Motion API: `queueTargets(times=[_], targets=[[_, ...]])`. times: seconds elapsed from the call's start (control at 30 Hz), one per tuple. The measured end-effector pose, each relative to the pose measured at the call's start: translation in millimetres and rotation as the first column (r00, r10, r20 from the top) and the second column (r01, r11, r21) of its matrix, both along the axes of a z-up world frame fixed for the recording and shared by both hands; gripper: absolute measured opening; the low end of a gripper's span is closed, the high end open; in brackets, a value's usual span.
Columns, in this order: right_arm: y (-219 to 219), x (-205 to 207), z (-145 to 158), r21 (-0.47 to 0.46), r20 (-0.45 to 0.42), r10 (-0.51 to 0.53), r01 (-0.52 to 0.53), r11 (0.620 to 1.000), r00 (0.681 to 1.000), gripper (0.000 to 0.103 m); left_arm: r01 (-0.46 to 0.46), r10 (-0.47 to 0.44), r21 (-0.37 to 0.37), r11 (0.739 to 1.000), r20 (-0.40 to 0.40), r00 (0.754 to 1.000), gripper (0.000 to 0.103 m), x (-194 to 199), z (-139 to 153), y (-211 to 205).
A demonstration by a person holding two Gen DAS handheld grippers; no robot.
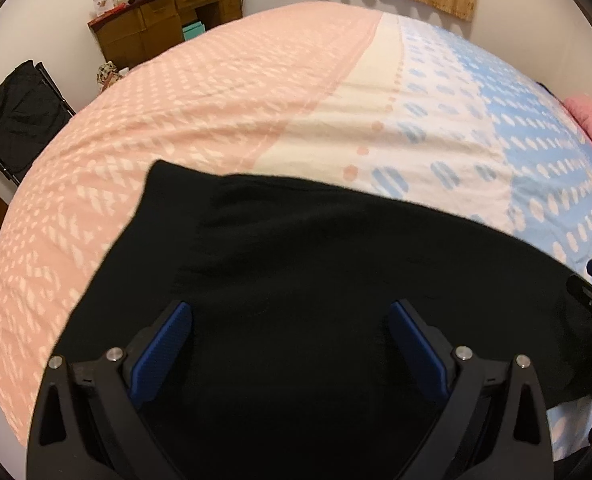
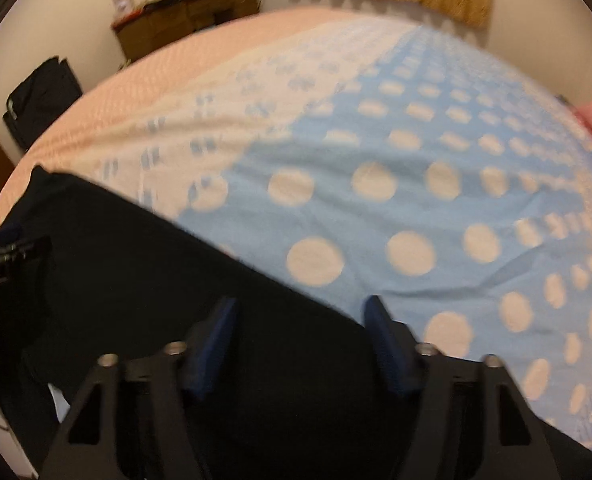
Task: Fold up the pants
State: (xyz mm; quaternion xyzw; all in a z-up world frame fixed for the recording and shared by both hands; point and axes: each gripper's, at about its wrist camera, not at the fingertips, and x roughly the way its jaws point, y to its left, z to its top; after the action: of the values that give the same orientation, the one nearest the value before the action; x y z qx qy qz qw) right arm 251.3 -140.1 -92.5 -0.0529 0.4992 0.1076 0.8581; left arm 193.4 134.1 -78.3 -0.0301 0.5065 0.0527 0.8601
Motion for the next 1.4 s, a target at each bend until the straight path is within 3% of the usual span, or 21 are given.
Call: queueTargets(times=[0.1,0.2,0.23,0.27,0.4,0.67,0.9,1.13,1.3,1.37,1.4], targets=[[-2,-4,1,0.026,0.027,0.012,-0.013,1.0,1.0,0.058,0.001,-0.002,0.03,1.0,0.004,1.0,0.101,2,-4,-1],[0,-7,3,0.011,0.03,0.043,-0.043,0.999,0.999,0.031,0.004,-0.005,0.047,0.999,0.009,1.0,0.103,5,-5,-4],[1,-8,4,0.018,0.023,0.055,-0.055,0.998,0.998,0.009,0.004,-0.004,0.049,0.999,0.01,1.0,0.103,6,-6,-5],[2,-7,4,0.034,0.011,0.063,-0.063,0.997,0.998,0.007,0.003,-0.003,0.053,0.999,0.012,1.0,0.103,7,-7,-5],[13,-24,19,-0.022,0.068,0.075,-0.073,0.997,0.995,0.005,0.013,-0.014,0.033,0.999,0.009,1.0,0.103,4,-3,-2],[33,-105,58,0.016,0.186,0.132,-0.138,0.99,0.974,0.005,-0.014,0.017,-0.056,0.998,0.05,0.999,0.103,-22,21,26],[57,-172,29,0.003,0.17,0.184,-0.187,0.982,0.968,0.005,-0.029,0.036,-0.089,0.996,0.078,0.996,0.103,-19,40,33],[61,-184,9,0.027,0.165,0.171,-0.178,0.984,0.971,0.004,-0.083,0.097,-0.234,0.969,0.051,0.994,0.103,-3,49,34],[59,-186,4,0.032,0.162,0.17,-0.177,0.984,0.972,0.004,-0.114,0.113,-0.263,0.958,-0.017,0.993,0.103,13,36,23],[58,-190,5,0.031,0.166,0.171,-0.179,0.983,0.971,0.003,-0.128,0.126,-0.249,0.96,-0.027,0.992,0.097,19,31,20],[57,-191,8,0.033,0.172,0.168,-0.176,0.984,0.971,0.003,-0.134,0.13,-0.248,0.959,-0.033,0.991,0.084,20,28,21]])
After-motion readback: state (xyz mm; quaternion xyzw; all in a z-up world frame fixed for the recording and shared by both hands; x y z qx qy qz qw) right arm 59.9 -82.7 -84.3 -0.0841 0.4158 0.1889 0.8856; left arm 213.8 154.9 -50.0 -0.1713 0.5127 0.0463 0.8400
